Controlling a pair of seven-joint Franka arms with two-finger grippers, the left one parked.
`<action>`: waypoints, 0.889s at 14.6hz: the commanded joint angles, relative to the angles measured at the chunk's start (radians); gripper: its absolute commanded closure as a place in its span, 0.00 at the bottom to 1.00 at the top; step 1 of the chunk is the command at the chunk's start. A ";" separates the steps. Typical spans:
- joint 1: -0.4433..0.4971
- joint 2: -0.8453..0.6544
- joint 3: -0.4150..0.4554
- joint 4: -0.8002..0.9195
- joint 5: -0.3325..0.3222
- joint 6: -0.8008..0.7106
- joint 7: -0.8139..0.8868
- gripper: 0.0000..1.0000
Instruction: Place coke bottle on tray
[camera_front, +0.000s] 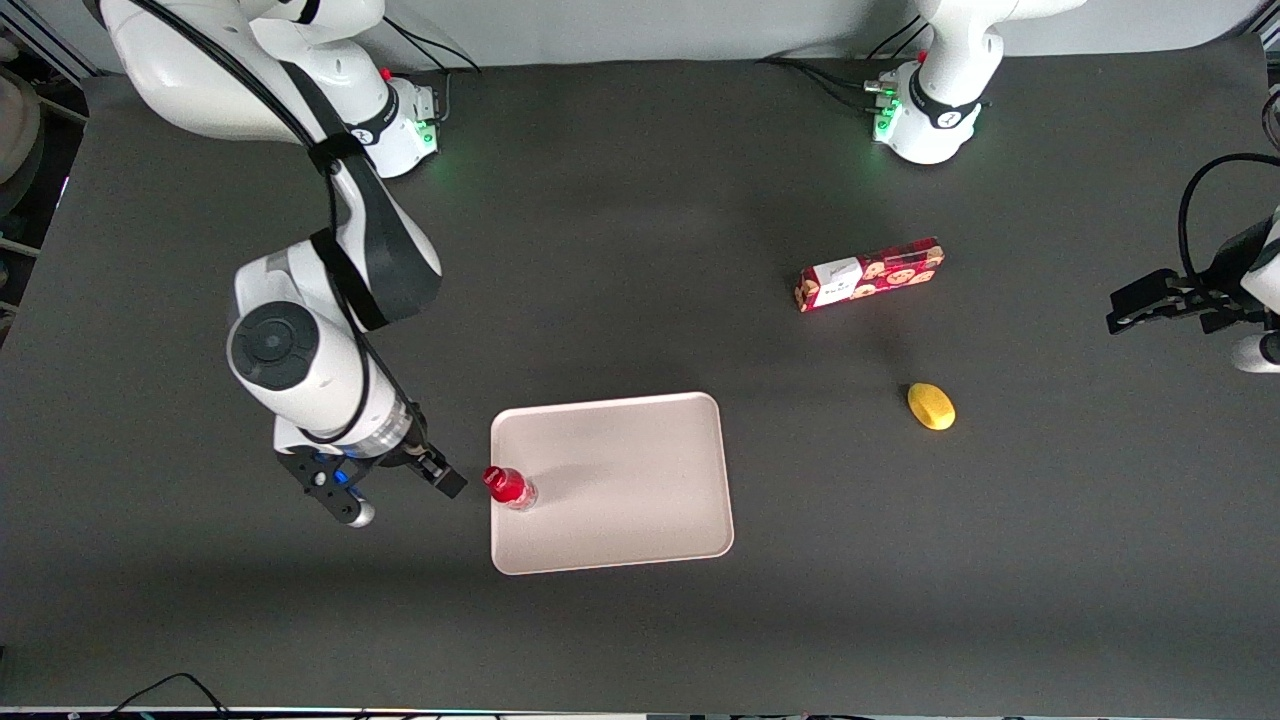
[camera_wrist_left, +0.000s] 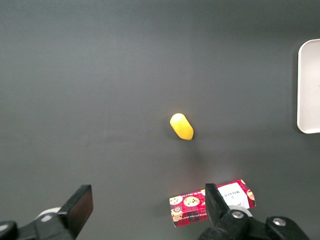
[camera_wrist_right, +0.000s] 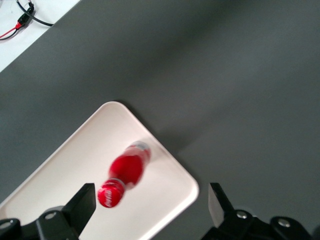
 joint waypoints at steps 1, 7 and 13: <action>-0.066 -0.097 -0.007 -0.008 -0.008 -0.176 -0.278 0.00; -0.145 -0.256 -0.166 -0.077 0.106 -0.308 -0.802 0.00; -0.152 -0.569 -0.267 -0.406 0.183 -0.227 -0.898 0.00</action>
